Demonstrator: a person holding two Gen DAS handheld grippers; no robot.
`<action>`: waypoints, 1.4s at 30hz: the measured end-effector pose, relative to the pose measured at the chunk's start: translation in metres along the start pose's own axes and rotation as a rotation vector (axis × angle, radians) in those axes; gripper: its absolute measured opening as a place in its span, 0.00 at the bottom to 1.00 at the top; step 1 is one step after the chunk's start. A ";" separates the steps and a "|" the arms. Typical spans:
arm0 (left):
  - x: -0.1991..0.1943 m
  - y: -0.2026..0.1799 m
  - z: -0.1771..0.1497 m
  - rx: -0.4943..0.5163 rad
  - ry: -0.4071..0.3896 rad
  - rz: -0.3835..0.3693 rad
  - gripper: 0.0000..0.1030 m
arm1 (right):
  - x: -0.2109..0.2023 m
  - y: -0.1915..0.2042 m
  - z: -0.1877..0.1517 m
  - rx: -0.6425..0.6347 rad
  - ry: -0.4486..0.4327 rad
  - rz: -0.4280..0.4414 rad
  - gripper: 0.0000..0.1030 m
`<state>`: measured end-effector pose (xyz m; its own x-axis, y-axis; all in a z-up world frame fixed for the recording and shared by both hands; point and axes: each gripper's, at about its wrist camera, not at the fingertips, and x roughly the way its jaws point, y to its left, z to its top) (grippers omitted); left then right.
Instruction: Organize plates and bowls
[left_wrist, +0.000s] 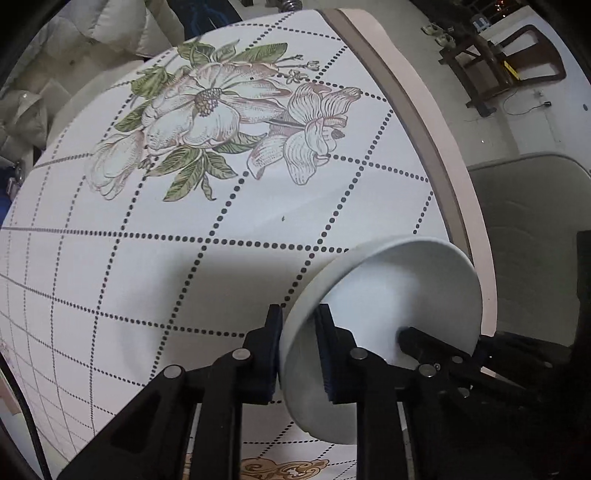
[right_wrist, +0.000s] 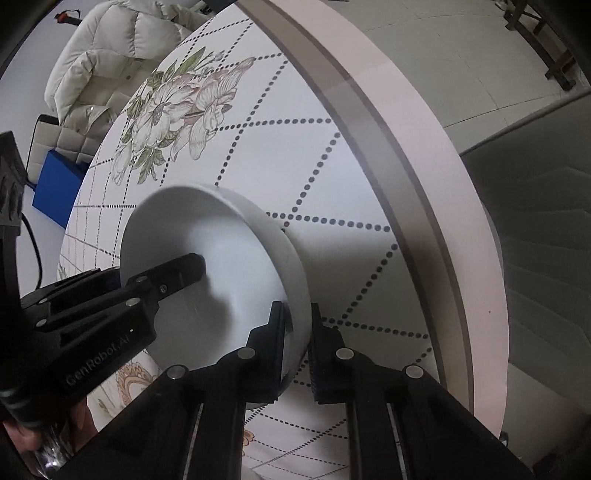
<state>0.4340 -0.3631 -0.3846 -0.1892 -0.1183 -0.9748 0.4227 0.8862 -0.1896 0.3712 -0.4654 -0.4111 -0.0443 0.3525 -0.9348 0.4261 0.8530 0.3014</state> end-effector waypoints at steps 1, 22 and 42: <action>-0.003 0.000 -0.003 -0.007 -0.003 -0.004 0.15 | -0.002 0.000 -0.001 0.002 0.000 0.003 0.12; -0.135 0.023 -0.208 -0.037 -0.178 -0.047 0.14 | -0.099 0.081 -0.201 -0.189 -0.068 0.038 0.12; -0.045 0.065 -0.329 -0.140 0.001 -0.040 0.15 | -0.001 0.102 -0.308 -0.297 0.109 -0.143 0.12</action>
<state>0.1781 -0.1532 -0.3145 -0.2039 -0.1545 -0.9667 0.2869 0.9347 -0.2099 0.1360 -0.2605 -0.3213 -0.1881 0.2464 -0.9507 0.1279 0.9659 0.2250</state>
